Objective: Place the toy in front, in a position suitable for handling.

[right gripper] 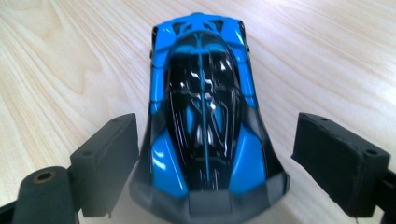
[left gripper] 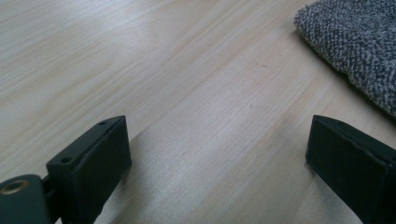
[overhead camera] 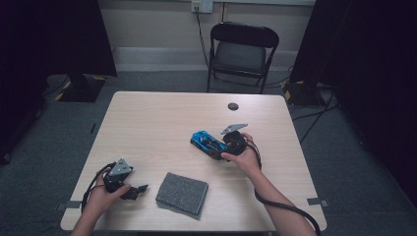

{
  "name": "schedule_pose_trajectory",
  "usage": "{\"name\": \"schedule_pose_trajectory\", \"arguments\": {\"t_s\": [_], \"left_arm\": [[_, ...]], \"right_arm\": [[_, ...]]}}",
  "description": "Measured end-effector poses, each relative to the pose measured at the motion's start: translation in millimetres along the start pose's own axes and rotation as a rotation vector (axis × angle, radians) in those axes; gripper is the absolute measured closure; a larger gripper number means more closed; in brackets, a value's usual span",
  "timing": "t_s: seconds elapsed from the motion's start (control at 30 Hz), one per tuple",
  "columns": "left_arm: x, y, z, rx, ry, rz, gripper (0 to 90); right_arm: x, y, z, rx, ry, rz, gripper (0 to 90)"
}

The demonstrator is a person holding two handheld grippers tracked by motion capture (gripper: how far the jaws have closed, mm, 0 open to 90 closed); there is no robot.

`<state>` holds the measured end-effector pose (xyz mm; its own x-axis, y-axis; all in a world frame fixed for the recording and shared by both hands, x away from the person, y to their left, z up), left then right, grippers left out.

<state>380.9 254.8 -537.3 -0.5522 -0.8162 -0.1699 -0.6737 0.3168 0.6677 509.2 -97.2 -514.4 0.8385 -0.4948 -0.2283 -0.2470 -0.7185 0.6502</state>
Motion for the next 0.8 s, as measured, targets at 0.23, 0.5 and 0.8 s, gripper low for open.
{"name": "schedule_pose_trajectory", "arguments": {"t_s": [0.23,0.5,0.8], "left_arm": [[0.0,0.0,0.0,0.0,0.001,-0.001,5.9],[0.0,0.0,0.0,0.0,0.0,0.0,5.9],[-0.2,0.3,0.2,0.0,-0.001,-0.007,5.9]], "right_arm": [[-2.3,-7.4,12.5,0.001,-0.002,-0.008,13.4],[-2.3,-13.3,16.8,-0.001,0.016,0.023,14.4],[-2.4,-12.4,18.7,0.011,0.044,0.029,21.2]]}}
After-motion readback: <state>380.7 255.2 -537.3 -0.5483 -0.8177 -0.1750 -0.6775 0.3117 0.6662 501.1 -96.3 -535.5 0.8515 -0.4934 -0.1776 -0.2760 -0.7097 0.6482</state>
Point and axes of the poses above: each handheld gripper's, and its own axes: y roughly backward along the jaws, z roughly out of its underside, x roughly to its right, the point moved 5 cm from there along -y, roughly forward along the jaws, and after that the axes turned 15 degrees about -z, right-handed, at the moved point
